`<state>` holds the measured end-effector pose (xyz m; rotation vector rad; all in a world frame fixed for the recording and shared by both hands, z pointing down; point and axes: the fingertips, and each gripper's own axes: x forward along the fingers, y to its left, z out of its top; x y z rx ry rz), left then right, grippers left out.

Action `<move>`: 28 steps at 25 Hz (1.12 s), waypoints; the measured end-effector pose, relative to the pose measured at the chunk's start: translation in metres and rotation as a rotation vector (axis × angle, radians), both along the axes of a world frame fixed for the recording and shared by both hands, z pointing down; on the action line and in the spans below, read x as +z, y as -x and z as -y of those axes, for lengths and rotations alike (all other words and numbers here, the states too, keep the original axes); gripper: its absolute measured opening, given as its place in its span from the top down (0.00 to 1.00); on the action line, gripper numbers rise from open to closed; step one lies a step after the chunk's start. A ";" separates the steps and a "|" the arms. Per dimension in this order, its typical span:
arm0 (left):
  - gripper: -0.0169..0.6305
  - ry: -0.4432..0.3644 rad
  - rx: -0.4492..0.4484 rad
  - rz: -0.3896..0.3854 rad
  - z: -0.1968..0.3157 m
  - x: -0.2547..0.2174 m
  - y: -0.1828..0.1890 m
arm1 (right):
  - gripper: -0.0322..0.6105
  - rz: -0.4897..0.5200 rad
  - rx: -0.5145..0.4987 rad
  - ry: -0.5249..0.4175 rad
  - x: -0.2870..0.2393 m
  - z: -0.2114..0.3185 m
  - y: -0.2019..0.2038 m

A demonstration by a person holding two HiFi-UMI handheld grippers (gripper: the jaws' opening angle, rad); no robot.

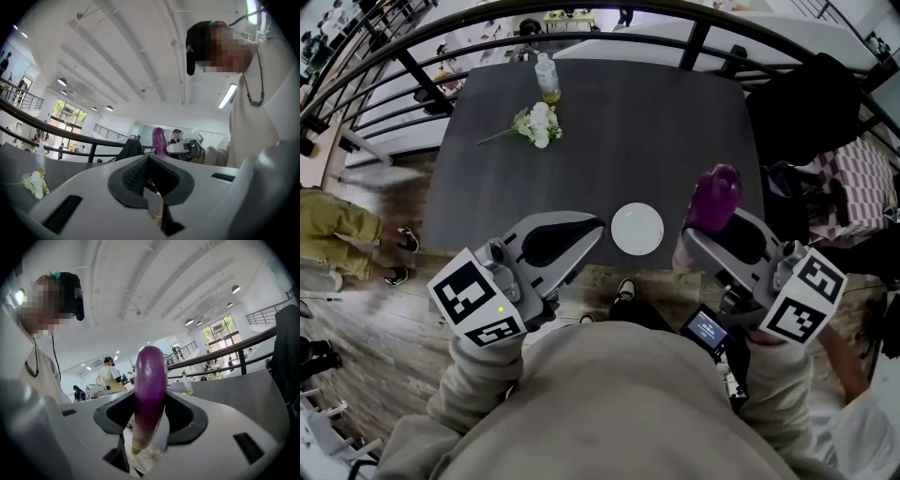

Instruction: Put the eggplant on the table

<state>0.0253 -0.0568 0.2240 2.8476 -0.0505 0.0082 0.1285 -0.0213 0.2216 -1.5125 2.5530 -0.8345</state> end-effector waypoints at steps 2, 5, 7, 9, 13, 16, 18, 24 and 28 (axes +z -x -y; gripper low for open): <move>0.97 -0.006 0.002 0.003 0.007 0.000 -0.015 | 0.62 0.005 0.002 -0.005 0.001 0.006 -0.015; 0.97 -0.018 0.006 0.007 0.015 -0.004 -0.037 | 0.62 0.014 0.001 -0.009 0.003 0.013 -0.037; 0.97 -0.024 0.007 0.011 0.018 -0.005 -0.050 | 0.62 0.019 -0.007 -0.010 0.005 0.016 -0.048; 0.97 -0.025 0.002 0.016 0.021 -0.007 -0.060 | 0.62 0.028 -0.019 -0.009 0.007 0.019 -0.057; 0.97 -0.018 -0.007 0.038 0.029 -0.010 -0.075 | 0.62 0.048 -0.042 -0.003 0.007 0.032 -0.071; 0.97 -0.001 -0.008 0.054 0.038 -0.007 -0.080 | 0.62 0.058 -0.051 0.002 0.008 0.044 -0.078; 0.97 0.011 -0.014 0.062 0.046 -0.004 -0.078 | 0.62 0.067 -0.052 0.011 0.012 0.050 -0.076; 0.97 0.003 0.012 0.041 0.074 -0.009 -0.073 | 0.62 0.037 -0.035 0.004 0.006 0.077 -0.068; 0.97 -0.026 0.041 0.014 0.081 -0.021 -0.073 | 0.62 0.019 -0.001 -0.028 -0.010 0.077 -0.069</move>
